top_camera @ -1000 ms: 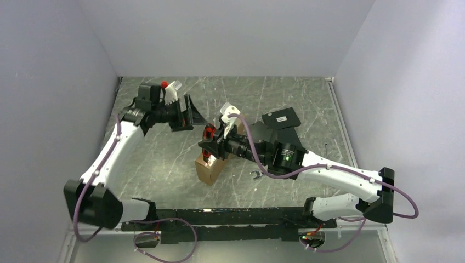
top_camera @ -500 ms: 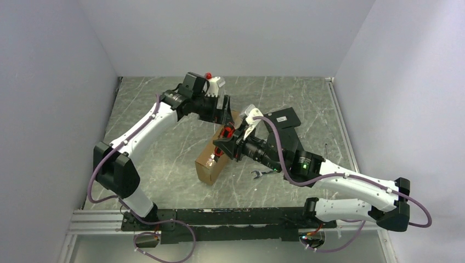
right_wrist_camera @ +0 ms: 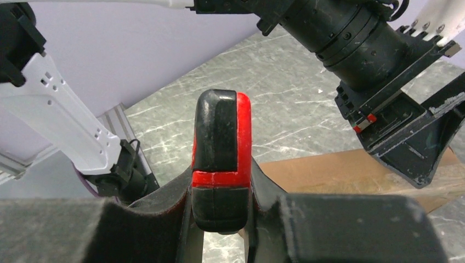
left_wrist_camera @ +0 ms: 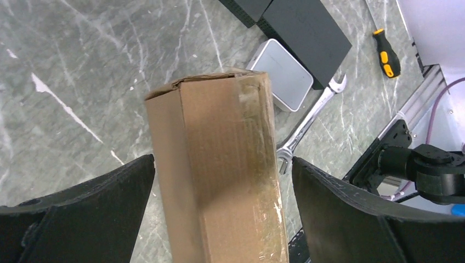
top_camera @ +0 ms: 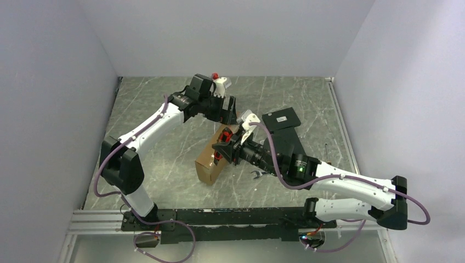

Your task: Unpack the express box

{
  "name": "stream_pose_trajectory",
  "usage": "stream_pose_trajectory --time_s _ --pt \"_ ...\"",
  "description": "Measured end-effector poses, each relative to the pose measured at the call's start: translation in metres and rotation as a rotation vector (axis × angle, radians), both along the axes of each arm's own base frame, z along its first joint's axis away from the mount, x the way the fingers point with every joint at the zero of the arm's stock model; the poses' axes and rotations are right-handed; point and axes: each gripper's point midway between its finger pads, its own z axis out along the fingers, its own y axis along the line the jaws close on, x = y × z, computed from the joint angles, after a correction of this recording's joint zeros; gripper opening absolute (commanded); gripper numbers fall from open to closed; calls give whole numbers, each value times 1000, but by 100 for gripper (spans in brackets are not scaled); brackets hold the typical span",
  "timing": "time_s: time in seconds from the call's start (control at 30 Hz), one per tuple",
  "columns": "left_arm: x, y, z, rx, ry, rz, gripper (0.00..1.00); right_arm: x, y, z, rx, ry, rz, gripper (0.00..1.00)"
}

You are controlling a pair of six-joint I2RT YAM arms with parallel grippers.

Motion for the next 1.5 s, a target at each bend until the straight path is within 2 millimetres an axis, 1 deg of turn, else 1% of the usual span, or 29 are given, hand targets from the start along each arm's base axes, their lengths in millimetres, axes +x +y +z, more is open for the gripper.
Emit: stream_pose_trajectory --time_s 0.1,0.27,0.43,0.53,0.63,0.7,0.83,0.9,1.0,1.27,1.5 --pt "-2 -4 -2 -18 4 -19 99 3 3 -6 -22 -7 -14 0" --pt "2 -10 -10 6 -12 -15 99 9 5 -15 -52 -12 -44 0" --pt "-3 -14 -20 44 -28 -23 100 10 5 -4 -26 -50 -72 0" --pt "-6 -14 -26 56 -24 -26 95 8 9 4 -2 -85 -88 0" --pt "-6 -12 -30 66 -24 -25 90 10 14 8 10 -115 -103 0" --pt "-5 -12 -33 67 -25 -23 87 11 19 4 6 -135 -107 0" --pt "-5 -12 -34 65 -30 -23 83 12 27 -10 -23 -172 -104 0" --pt "-5 -13 -35 65 -32 -26 82 12 30 -17 -41 -190 -97 0" --pt "-5 -13 -36 65 -29 -28 81 12 35 -22 -52 -206 -91 0" --pt "-5 -16 -37 56 -22 -39 79 10 42 -18 -28 -226 -67 0" --pt "-5 -16 -37 54 -22 -41 78 5 54 -22 -40 -225 -19 0"
